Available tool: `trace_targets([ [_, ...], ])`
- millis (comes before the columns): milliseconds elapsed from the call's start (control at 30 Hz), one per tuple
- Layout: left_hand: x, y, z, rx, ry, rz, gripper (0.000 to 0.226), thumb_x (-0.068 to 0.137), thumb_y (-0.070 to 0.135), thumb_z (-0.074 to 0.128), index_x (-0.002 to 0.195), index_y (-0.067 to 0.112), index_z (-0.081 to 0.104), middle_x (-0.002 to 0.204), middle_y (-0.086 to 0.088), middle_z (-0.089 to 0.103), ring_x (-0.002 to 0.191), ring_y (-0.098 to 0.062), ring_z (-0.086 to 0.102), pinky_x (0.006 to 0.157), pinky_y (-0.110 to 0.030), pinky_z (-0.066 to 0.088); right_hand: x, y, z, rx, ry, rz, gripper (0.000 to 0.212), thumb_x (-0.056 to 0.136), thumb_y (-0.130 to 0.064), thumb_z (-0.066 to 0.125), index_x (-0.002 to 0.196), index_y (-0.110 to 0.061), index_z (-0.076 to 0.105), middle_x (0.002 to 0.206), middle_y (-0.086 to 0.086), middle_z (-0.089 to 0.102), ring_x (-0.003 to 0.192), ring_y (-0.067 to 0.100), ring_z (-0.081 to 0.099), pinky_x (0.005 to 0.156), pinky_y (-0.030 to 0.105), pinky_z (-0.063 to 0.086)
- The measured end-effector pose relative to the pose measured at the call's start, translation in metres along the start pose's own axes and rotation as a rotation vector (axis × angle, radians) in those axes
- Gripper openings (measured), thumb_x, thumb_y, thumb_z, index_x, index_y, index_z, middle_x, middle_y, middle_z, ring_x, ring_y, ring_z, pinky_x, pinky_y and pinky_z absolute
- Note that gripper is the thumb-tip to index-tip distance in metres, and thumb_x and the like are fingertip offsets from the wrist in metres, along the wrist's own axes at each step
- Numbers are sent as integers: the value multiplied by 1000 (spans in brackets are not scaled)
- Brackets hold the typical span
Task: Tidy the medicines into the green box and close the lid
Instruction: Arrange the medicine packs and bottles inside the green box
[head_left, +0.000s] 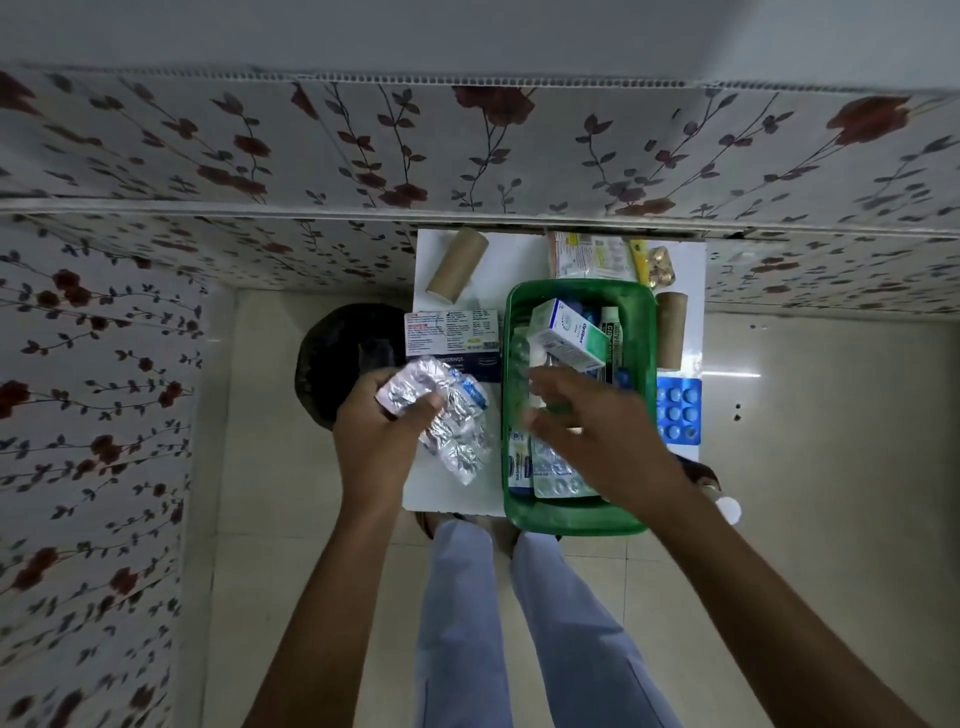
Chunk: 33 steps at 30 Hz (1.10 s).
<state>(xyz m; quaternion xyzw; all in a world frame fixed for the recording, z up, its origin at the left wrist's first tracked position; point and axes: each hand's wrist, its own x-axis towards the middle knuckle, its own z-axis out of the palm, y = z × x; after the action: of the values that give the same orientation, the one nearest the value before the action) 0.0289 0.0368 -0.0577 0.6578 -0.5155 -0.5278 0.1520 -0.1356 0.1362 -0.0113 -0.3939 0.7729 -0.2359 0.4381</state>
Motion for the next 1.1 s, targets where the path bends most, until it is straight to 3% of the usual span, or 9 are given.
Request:
trace_targets([
  [67,-9,20,-1,-182,-86,-18,33,71,15,76,101,8,64,96,-13,71,86,-30,66,79,-43,53,2,-7,8,27,-114,10,52,86,-29,61,133,-15,44,121,4,62,107,18,60,88,26,47],
  [200,-15,41,15,-248,-221,-14,11,87,24,60,89,13,64,82,-7,67,73,-20,64,71,-37,55,2,-9,4,98,38,46,31,88,-15,59,117,-12,51,100,3,67,82,18,60,55,4,39],
  [333,24,29,26,46,-42,98,26,93,34,47,99,15,63,93,-3,65,82,-15,60,76,-32,48,-7,5,-26,-163,130,3,35,88,-3,53,123,-9,54,114,20,67,97,34,64,73,23,43],
  [467,81,1,33,271,-58,2,65,74,34,71,126,1,50,118,-11,64,105,-23,61,91,-35,49,-13,19,-32,-495,-124,136,38,86,-5,48,121,-20,53,108,16,67,97,34,62,78,37,52],
  [600,89,-2,47,288,-82,11,30,71,12,76,98,4,68,105,-14,71,90,-24,67,81,-31,53,-14,28,-21,-569,-237,203,37,85,-4,47,120,-17,51,106,18,64,96,36,62,74,37,50],
  [733,89,-2,50,223,18,-36,24,71,7,76,77,12,54,96,-8,64,83,-21,61,77,-32,52,-10,37,1,-539,-287,238,33,84,0,47,116,-9,51,106,21,62,94,38,62,75,39,52],
  [833,93,-11,42,190,29,-101,30,70,11,77,91,2,58,103,-10,68,87,-23,65,76,-36,56,-8,42,18,-617,-274,231,36,84,2,45,119,-6,47,115,17,59,104,34,59,78,38,50],
  [933,91,-10,29,140,56,-120,34,74,10,74,101,-1,57,105,-10,67,85,-21,64,61,-25,51,-7,47,25,-662,-188,147,46,81,3,46,126,-3,41,125,17,51,114,31,49,90,36,45],
  [1100,70,-2,-3,27,110,-105,34,76,5,71,102,8,50,104,-8,63,82,-18,61,60,-24,48,-12,42,-3,-499,17,25,45,82,5,52,125,-8,52,117,17,61,103,32,58,85,39,51],
])
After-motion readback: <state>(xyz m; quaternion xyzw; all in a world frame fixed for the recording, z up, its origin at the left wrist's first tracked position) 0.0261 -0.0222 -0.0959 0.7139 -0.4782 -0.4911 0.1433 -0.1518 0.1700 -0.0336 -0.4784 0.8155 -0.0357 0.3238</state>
